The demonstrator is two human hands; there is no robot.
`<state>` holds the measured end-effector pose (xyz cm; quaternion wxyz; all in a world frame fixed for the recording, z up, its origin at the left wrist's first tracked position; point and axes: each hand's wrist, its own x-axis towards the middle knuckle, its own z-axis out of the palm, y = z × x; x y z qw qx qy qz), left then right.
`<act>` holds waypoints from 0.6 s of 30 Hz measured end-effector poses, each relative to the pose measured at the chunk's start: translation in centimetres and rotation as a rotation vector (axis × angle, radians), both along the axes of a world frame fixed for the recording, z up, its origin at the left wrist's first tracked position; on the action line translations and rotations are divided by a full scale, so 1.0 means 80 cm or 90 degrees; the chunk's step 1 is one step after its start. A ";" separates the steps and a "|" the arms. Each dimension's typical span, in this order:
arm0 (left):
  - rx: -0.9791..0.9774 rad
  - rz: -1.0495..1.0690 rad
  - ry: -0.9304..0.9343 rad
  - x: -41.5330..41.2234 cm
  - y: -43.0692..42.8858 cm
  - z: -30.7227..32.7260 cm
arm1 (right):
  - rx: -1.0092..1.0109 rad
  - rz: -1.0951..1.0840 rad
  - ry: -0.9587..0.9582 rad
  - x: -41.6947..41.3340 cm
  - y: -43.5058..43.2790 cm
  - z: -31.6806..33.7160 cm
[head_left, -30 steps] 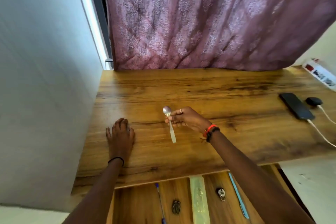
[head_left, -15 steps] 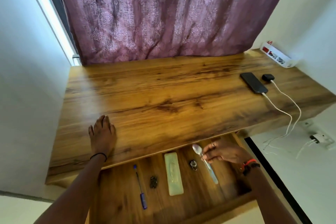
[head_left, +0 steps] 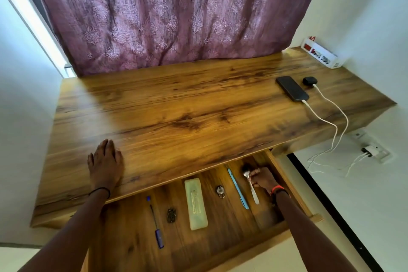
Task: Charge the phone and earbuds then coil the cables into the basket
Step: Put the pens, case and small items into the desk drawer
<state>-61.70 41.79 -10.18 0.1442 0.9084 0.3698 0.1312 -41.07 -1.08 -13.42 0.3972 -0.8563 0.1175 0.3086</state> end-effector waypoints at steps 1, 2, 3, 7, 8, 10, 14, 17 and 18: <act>0.001 -0.003 -0.003 0.000 0.000 0.001 | 0.003 0.011 -0.021 0.001 0.001 -0.004; 0.002 -0.003 -0.005 -0.001 -0.001 0.002 | 0.009 0.017 -0.026 0.001 0.002 -0.006; 0.002 0.001 -0.008 -0.001 -0.002 0.004 | 0.012 0.023 -0.029 0.002 0.001 -0.008; 0.003 0.009 -0.018 0.000 -0.005 0.006 | 0.020 0.050 -0.035 0.005 0.003 -0.010; 0.003 0.004 -0.018 0.000 -0.005 0.006 | 0.007 0.053 -0.047 0.004 0.004 -0.007; 0.003 0.006 -0.015 0.000 -0.003 0.004 | -0.037 0.069 -0.086 0.003 0.006 -0.006; 0.000 0.011 -0.005 0.000 -0.001 0.001 | -0.097 0.088 -0.138 -0.004 0.014 0.003; -0.001 0.010 -0.002 0.000 0.000 0.000 | -0.105 0.109 -0.165 -0.015 0.017 0.013; -0.002 0.011 0.000 0.000 0.000 0.000 | -0.100 0.114 -0.172 -0.019 0.017 0.016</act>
